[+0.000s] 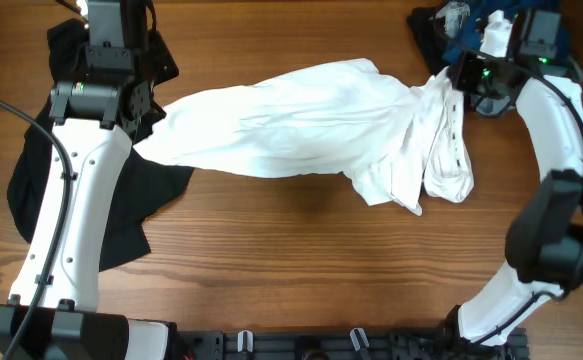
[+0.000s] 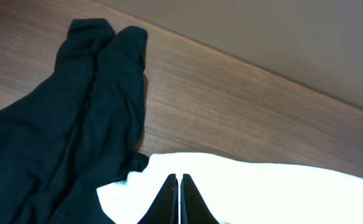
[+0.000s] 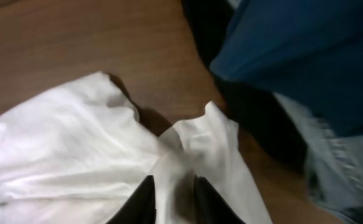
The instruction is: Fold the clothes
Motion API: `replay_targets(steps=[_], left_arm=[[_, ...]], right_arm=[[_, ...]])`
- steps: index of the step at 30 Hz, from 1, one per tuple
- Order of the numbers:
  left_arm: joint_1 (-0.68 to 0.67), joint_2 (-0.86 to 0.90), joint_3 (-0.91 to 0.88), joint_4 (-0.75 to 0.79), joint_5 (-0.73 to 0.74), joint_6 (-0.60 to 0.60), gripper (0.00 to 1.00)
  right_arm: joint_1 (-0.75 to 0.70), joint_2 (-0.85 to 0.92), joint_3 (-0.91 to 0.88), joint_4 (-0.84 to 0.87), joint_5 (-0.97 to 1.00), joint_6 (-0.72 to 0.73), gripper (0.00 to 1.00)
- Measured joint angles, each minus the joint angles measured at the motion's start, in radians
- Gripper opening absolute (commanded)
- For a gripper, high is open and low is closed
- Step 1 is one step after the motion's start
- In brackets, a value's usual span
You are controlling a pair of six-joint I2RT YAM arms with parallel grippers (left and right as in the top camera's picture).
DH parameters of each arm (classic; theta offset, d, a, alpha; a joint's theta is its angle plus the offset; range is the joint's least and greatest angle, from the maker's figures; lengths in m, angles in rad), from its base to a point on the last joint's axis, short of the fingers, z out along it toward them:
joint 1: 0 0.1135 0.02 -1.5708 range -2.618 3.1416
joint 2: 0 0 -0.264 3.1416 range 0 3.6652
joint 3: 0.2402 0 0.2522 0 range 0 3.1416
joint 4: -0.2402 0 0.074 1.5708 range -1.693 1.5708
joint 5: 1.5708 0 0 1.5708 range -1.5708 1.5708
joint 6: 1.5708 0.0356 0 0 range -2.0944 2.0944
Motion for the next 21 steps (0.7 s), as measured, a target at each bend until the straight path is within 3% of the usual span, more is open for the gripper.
replay_targets(steps=[2, 3, 5, 7, 10, 13, 21], left_arm=[[0.000, 0.000, 0.000, -0.002, 0.000, 0.000, 0.04], [0.000, 0.000, 0.000, -0.005, 0.001, 0.000, 0.04], [0.000, 0.001, 0.000, -0.007, 0.006, 0.000, 0.08], [0.000, 0.005, 0.000, -0.025, 0.031, 0.003, 0.34], [0.000, 0.034, 0.001, -0.094, 0.080, 0.010, 0.60], [0.000, 0.092, 0.003, -0.183, 0.105, 0.008, 0.67], [0.056, 0.341, 0.003, -0.319, 0.121, 0.007, 0.72]], right_arm=[[0.000, 0.000, 0.000, -0.042, -0.026, -0.014, 0.77], [0.000, -0.007, 0.002, -0.076, -0.037, -0.029, 1.00], [0.000, -0.031, 0.006, -0.172, -0.053, -0.035, 1.00], [0.000, -0.072, 0.008, -0.271, -0.066, -0.041, 1.00], [0.006, -0.146, 0.011, -0.388, -0.078, -0.042, 1.00], [0.024, -0.183, 0.022, -0.426, -0.085, -0.042, 1.00], [0.106, -0.183, 0.023, -0.378, -0.089, -0.042, 1.00]])
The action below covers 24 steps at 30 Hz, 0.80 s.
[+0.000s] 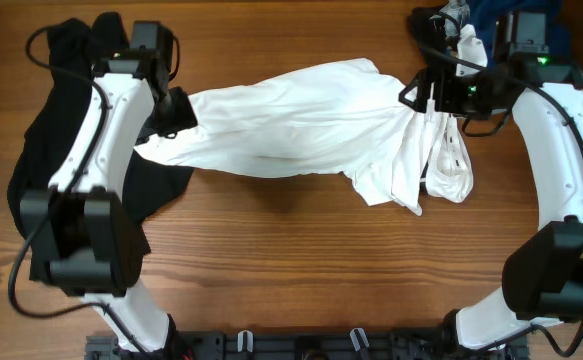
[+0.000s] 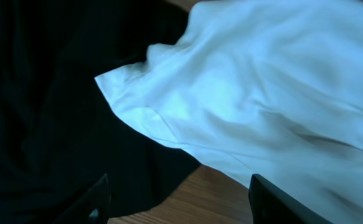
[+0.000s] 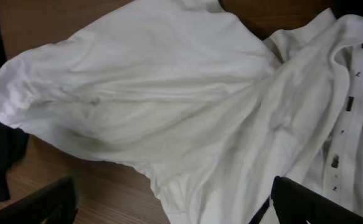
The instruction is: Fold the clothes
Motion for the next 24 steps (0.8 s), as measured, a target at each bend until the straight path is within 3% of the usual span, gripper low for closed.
replay_targets(steps=[8, 16, 24], left_arm=[[0.096, 0.123, 0.000, 0.006, 0.000, 0.017, 0.72], [0.104, 0.168, -0.059, 0.130, 0.000, 0.085, 0.71], [0.115, 0.183, -0.135, 0.203, 0.021, 0.081, 0.56]], right_arm=[[0.019, 0.000, 0.000, 0.018, 0.000, 0.000, 1.00], [0.019, 0.000, -0.002, 0.027, 0.000, 0.000, 1.00], [0.019, 0.000, -0.002, 0.027, 0.000, 0.000, 1.00]])
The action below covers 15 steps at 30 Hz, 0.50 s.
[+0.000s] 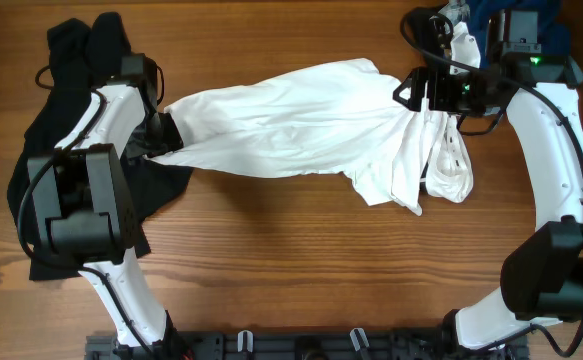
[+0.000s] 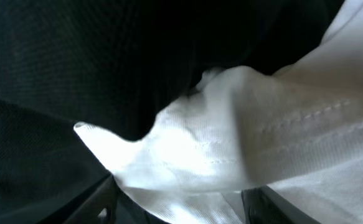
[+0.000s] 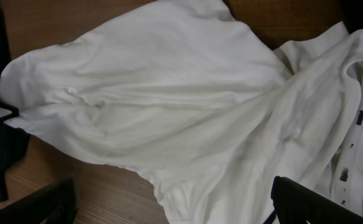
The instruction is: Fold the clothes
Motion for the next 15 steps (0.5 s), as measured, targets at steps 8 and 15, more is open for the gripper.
replay_targets(steps=[8, 15], left_arm=[[0.000, -0.002, -0.006, 0.030, 0.021, -0.003, 0.35], [0.000, -0.002, -0.008, 0.042, 0.021, -0.003, 0.24]], right_arm=[[0.000, 0.000, 0.000, 0.005, 0.000, 0.000, 1.00], [0.000, 0.000, 0.000, 0.011, 0.000, 0.000, 1.00]])
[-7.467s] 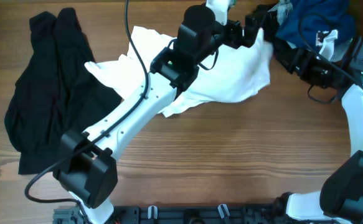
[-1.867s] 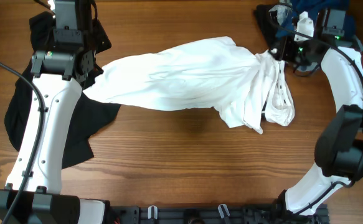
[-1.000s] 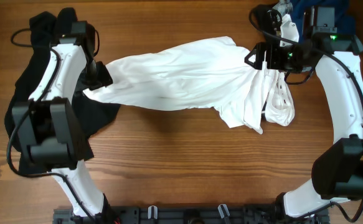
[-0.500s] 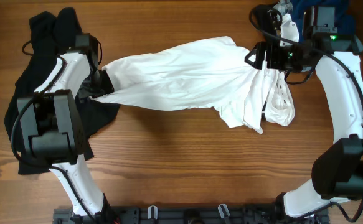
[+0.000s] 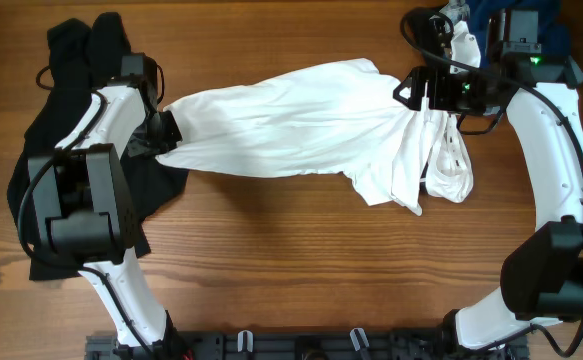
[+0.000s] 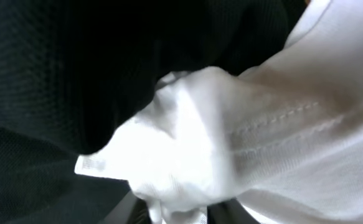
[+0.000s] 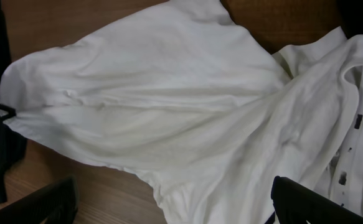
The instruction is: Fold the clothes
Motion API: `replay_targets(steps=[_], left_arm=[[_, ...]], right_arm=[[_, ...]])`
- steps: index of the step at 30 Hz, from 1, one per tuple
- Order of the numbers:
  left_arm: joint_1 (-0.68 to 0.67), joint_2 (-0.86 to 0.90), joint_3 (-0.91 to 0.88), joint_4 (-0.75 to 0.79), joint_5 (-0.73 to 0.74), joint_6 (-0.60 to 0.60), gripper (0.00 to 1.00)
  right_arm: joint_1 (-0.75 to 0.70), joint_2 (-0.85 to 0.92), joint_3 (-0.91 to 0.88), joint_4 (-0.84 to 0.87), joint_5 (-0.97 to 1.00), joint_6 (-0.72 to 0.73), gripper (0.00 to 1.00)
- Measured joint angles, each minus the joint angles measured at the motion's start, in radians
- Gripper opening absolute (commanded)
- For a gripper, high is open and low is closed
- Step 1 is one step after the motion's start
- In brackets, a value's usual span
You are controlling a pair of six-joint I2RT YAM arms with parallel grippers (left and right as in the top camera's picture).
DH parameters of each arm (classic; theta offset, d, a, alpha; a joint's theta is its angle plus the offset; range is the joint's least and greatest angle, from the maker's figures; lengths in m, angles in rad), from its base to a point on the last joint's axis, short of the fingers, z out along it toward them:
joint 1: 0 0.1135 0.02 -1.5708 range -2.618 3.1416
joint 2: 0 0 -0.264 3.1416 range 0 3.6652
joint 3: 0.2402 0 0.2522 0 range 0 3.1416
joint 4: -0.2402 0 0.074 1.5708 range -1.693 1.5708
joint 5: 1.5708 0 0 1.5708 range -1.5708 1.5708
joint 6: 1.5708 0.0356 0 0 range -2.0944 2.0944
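A white shirt (image 5: 291,125) lies stretched across the table from left to right, its buttoned part (image 5: 453,140) bunched at the right end. My left gripper (image 5: 161,135) is at the shirt's left end, lying over a black garment (image 5: 41,170). In the left wrist view my left gripper (image 6: 178,214) is shut on a bunched corner of the white shirt (image 6: 187,155). My right gripper (image 5: 421,92) hangs open above the right part of the shirt (image 7: 156,106). In its own wrist view my right gripper (image 7: 172,202) holds nothing.
The black garment (image 6: 56,74) spreads under the left arm at the table's left side. A pile of dark and blue clothes (image 5: 433,30) sits at the back right corner, just behind the right gripper. Bare wood runs along the table's front.
My left gripper, open around the shirt's left corner before, has shut on that corner. The right gripper stays open above the shirt and has hardly moved.
First my left gripper was shut by the shirt's left end and the right gripper pinched white cloth near the back-right pile. Then both stood open over the shirt. Then the left fingers straddled the shirt's left corner, and now they grip it.
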Motion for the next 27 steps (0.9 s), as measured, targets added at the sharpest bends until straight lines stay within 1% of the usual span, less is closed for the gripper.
replay_targets(steps=[1, 2, 5, 6, 7, 9, 10, 13, 14, 16, 17, 18, 20, 27], left_arm=[[0.000, 0.000, 0.000, 0.000, 0.000, -0.001, 0.25], [0.000, 0.000, 0.000, -0.002, 0.000, -0.001, 0.29], [0.000, 0.002, 0.012, -0.038, -0.005, -0.001, 0.31], [0.002, 0.004, 0.023, -0.074, -0.009, -0.001, 0.29], [0.004, 0.008, 0.046, -0.116, -0.013, -0.001, 0.24], [0.006, 0.008, 0.082, -0.137, -0.018, -0.003, 0.17], [0.007, 0.008, 0.101, -0.140, -0.020, 0.000, 0.15], [0.008, 0.008, 0.115, -0.140, -0.024, -0.001, 0.16], [0.008, 0.008, 0.115, -0.140, -0.024, -0.001, 0.19], [0.008, 0.008, 0.115, -0.140, -0.024, -0.002, 0.29], [0.008, 0.008, 0.115, -0.140, -0.024, -0.001, 0.40], [0.008, 0.009, 0.115, -0.140, -0.026, -0.005, 0.47], [0.008, 0.009, 0.115, -0.138, -0.033, 0.002, 0.54], [0.026, 0.009, 0.115, -0.091, -0.053, -0.001, 0.58]], right_arm=[[0.000, 0.000, 0.000, 0.000, 0.000, 0.000, 1.00], [0.000, 0.000, 0.000, 0.000, 0.000, 0.000, 1.00], [0.000, 0.000, 0.000, 0.000, 0.000, 0.000, 1.00], [0.000, 0.000, 0.000, 0.000, 0.000, 0.000, 0.99], [0.000, 0.000, 0.000, 0.001, 0.000, 0.000, 0.99], [0.000, 0.000, 0.000, 0.001, 0.000, 0.000, 0.99], [0.000, 0.000, 0.000, 0.001, 0.000, 0.000, 1.00], [0.000, 0.000, 0.000, 0.000, 0.000, 0.000, 0.99], [0.000, 0.000, 0.000, 0.000, 0.000, 0.000, 0.99], [0.000, 0.000, 0.000, 0.000, 0.000, 0.000, 0.99], [0.000, 0.000, 0.000, 0.000, 0.000, 0.000, 1.00], [0.000, 0.000, 0.000, 0.000, 0.000, 0.000, 0.99], [0.000, 0.000, 0.000, 0.000, 0.000, 0.000, 0.99], [0.000, 0.000, 0.000, 0.000, 0.000, 0.000, 1.00]])
